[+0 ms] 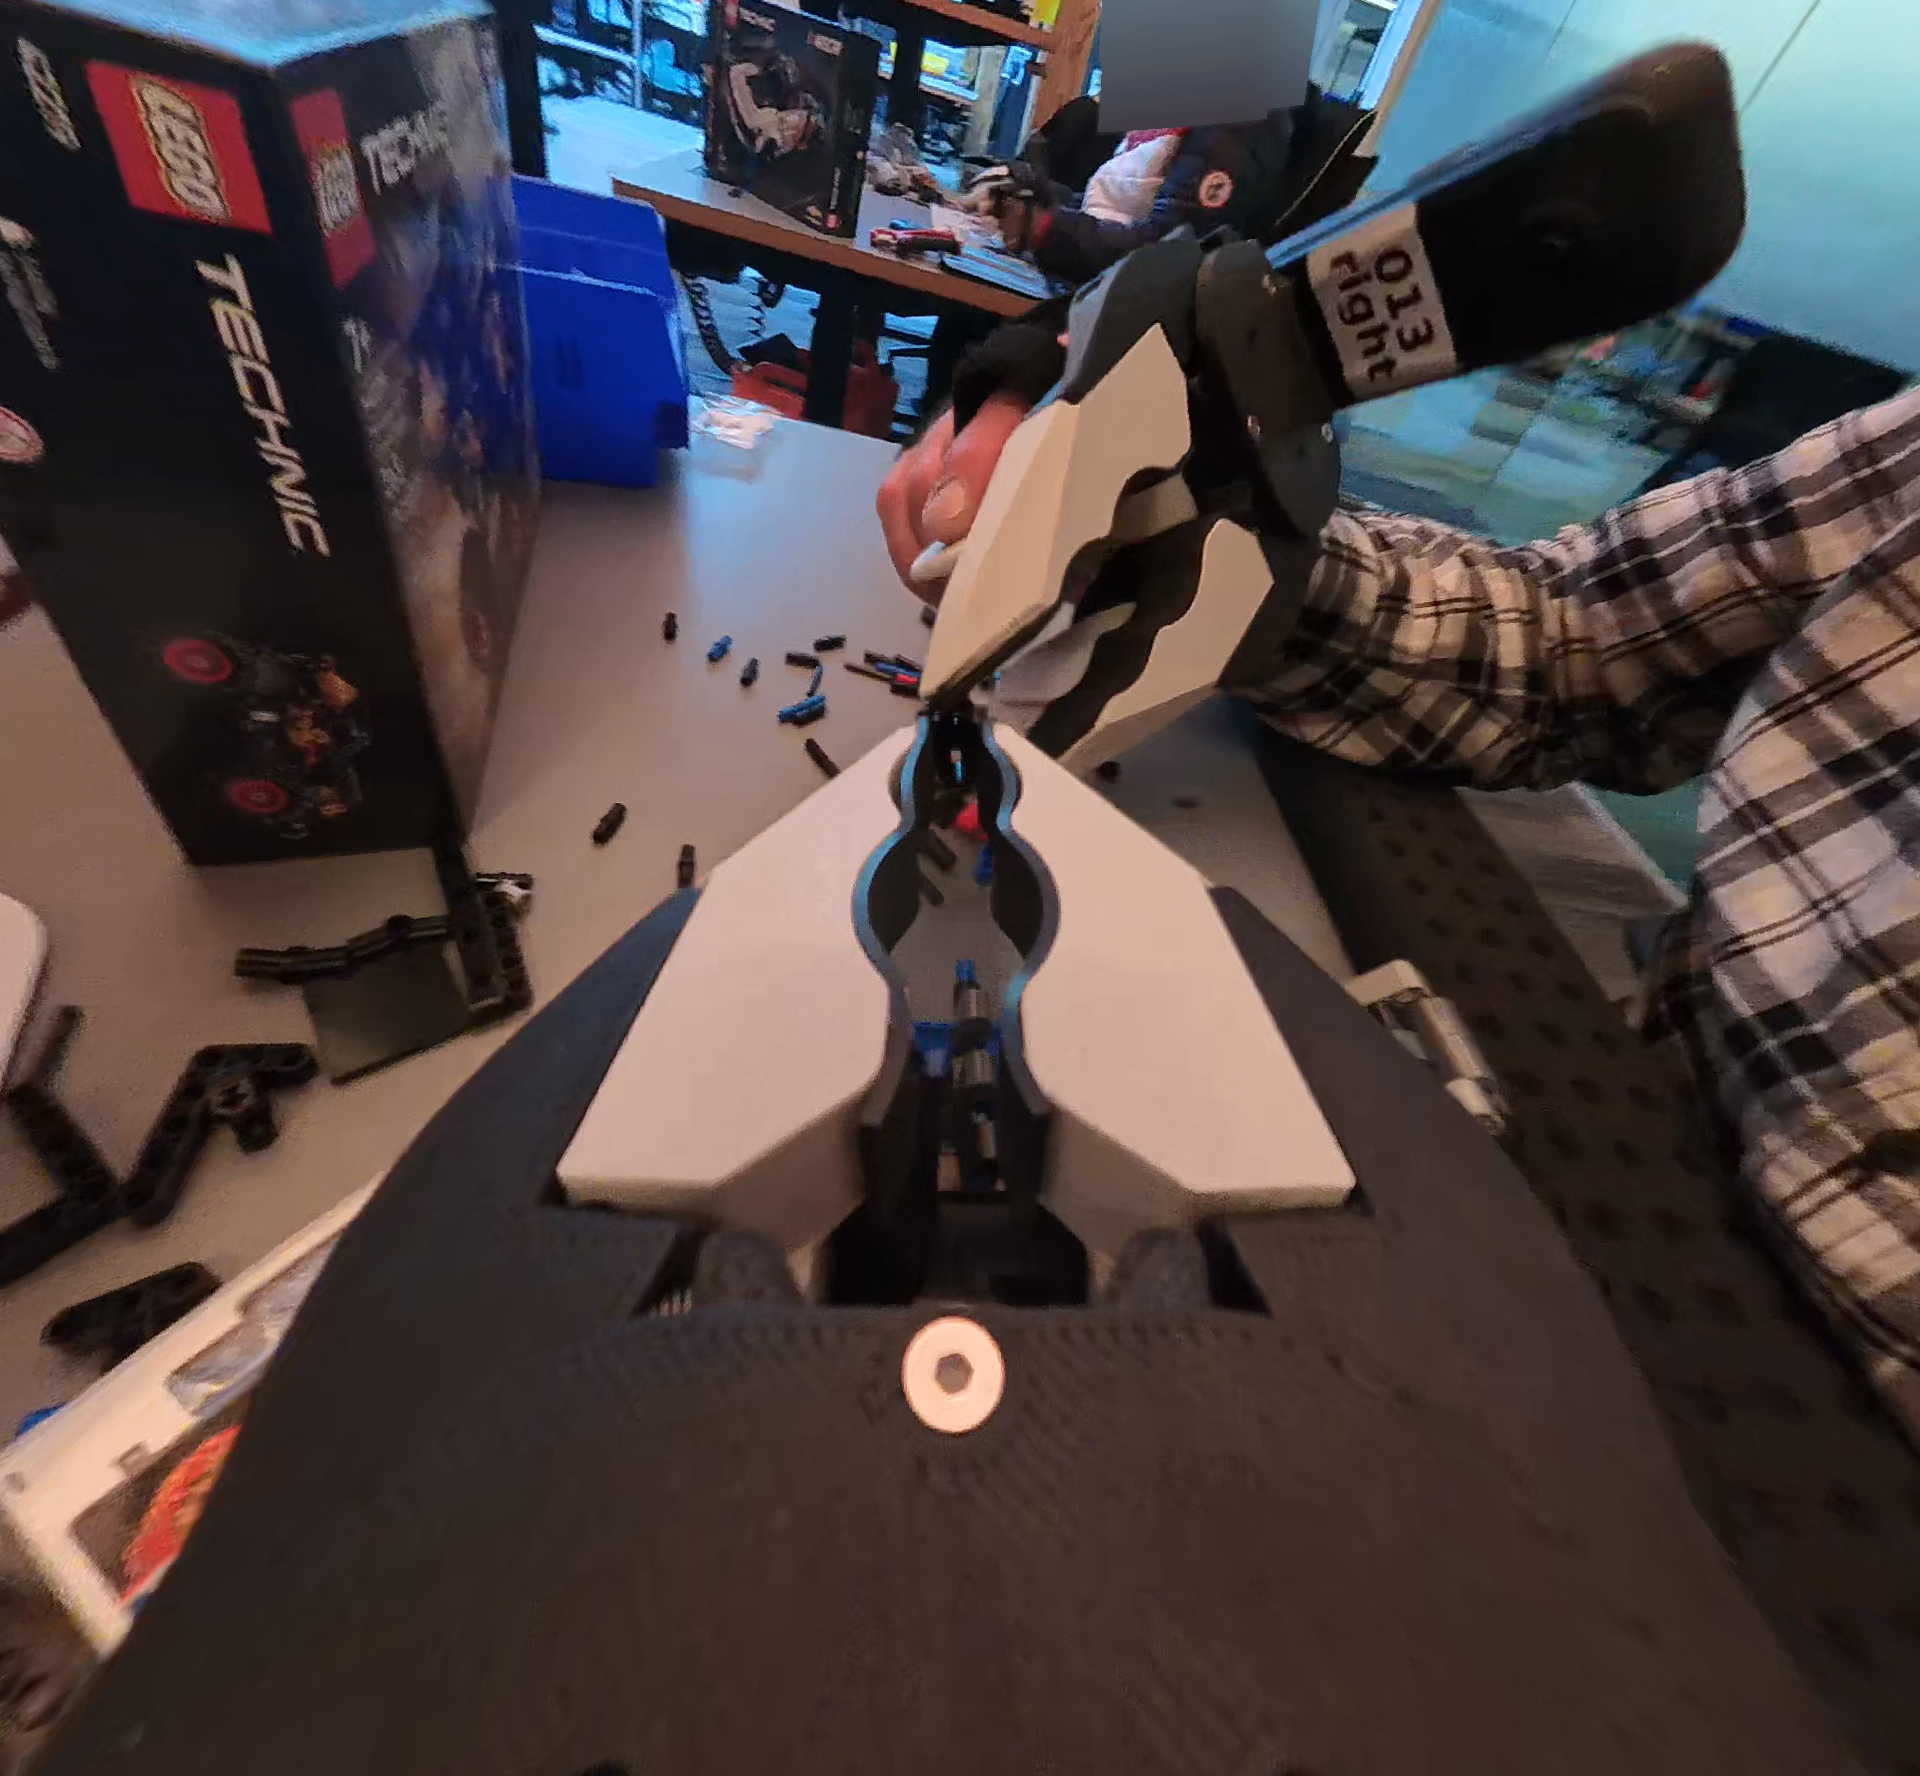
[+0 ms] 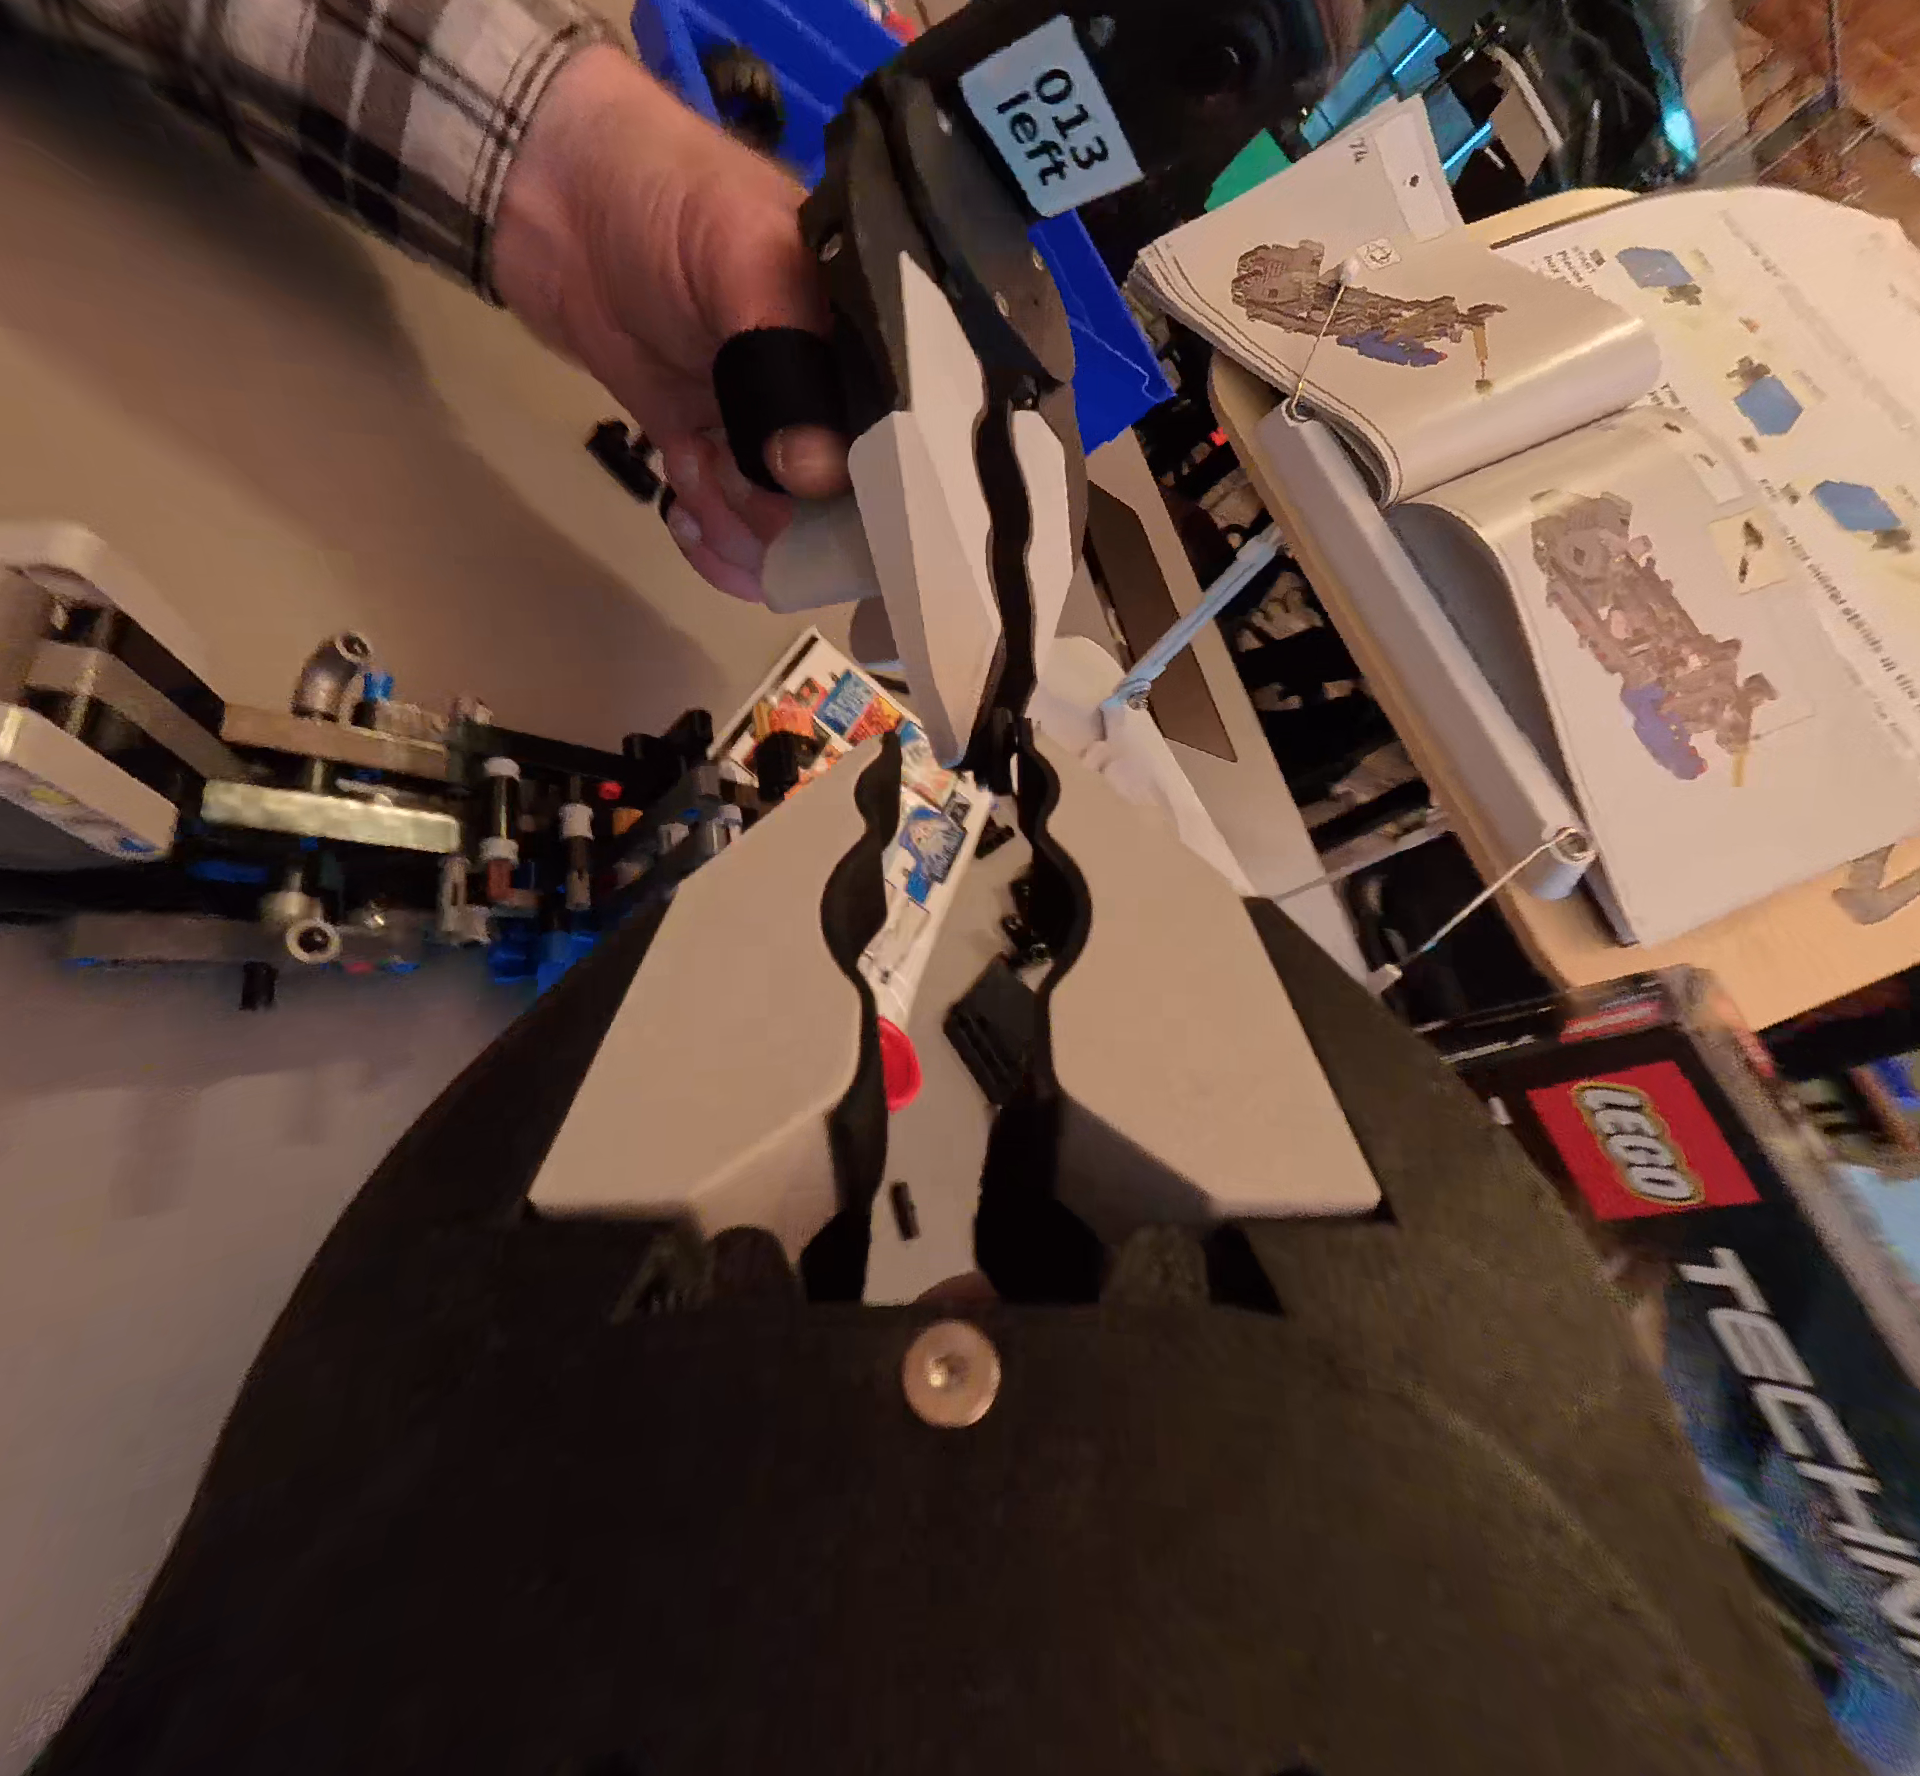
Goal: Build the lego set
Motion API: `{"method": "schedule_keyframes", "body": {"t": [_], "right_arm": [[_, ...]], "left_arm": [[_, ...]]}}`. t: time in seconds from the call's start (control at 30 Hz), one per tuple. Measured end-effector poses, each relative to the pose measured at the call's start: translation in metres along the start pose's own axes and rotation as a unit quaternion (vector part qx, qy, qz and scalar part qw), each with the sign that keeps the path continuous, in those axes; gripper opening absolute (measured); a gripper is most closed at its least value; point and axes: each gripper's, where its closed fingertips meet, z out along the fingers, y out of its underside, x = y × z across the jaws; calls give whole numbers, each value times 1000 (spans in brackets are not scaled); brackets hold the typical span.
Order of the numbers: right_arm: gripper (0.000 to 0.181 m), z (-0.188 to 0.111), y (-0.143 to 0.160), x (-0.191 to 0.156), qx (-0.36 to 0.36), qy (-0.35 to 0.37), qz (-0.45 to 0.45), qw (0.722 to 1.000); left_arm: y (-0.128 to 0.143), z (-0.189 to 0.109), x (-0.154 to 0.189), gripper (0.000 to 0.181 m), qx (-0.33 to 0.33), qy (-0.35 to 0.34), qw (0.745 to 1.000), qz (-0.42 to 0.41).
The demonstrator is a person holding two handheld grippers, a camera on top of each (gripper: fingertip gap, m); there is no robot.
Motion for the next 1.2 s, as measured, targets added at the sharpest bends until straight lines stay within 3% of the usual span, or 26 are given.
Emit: {"method": "schedule_keyframes", "body": {"t": [0.13, 0.23, 0.33, 0.43, 0.53, 0.67, 0.83, 1.03, 1.2], "right_arm": [[25, -7, -3, 10, 44, -26, 125, 991], [23, -8, 1, 11, 60, -63, 233, 969], [20, -8, -1, 8, 90, -114, 327, 934], [22, -10, -5, 6, 115, -152, 387, 902], [26, -10, -4, 5, 121, -175, 426, 879], [27, -12, -10, 7, 145, -192, 455, 857], [25, -18, -15, 4, 177, -233, 479, 828], [18, -35, -34, 3, 256, -290, 483, 786], [13, -39, -36, -3, 255, -317, 485, 774]], "left_arm": [[-7, -6, -6, 5, -12, -67, 993, 96], [-12, -10, -12, 6, -30, -137, 970, 200], [-18, -12, -13, 5, -51, -199, 926, 318], [-17, -11, -12, 5, -90, -242, 865, 430], [-17, -9, -11, 5, -118, -275, 808, 508], [-20, -4, -3, 5, -124, -286, 761, 570], [-23, 4, 12, 5, -118, -276, 738, 604], [-23, 9, 28, 5, -104, -246, 745, 611], [-24, 13, 36, 5, -93, -242, 738, 623]]}}
